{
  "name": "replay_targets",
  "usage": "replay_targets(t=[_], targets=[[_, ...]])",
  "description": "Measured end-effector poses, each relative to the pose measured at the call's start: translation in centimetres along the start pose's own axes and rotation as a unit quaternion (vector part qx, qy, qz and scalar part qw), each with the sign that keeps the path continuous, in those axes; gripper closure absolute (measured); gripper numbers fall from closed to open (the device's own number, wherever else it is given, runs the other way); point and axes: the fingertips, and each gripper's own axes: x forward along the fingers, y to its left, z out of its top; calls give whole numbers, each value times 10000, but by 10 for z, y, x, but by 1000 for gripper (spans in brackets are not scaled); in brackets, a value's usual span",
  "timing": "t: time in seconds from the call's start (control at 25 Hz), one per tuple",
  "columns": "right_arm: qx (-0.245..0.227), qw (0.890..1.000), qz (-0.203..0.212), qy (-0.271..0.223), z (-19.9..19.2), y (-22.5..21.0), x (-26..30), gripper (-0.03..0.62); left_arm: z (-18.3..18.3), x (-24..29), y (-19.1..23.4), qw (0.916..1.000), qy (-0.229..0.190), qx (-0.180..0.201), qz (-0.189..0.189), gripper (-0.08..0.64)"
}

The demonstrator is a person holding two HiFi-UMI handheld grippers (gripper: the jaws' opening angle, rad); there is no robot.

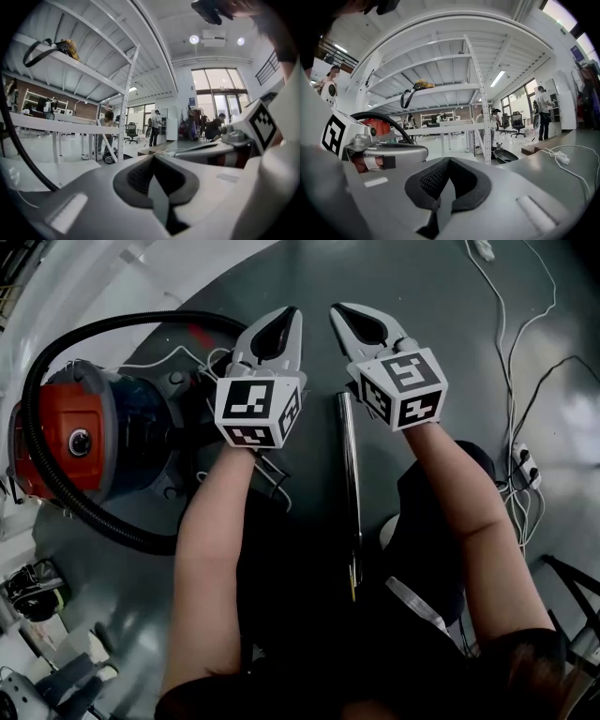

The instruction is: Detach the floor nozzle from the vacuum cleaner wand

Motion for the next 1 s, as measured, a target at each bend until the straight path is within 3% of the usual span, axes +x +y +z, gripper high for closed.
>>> replay_targets(t=[0.16, 1.0], targets=[[-149, 9989, 45, -436, 17, 10, -4, 595, 4, 0, -2, 9998, -73, 199, 17, 549], [-144, 9991, 106, -383, 17, 18, -7, 595, 12, -7, -1, 9996, -110, 236, 102, 549]])
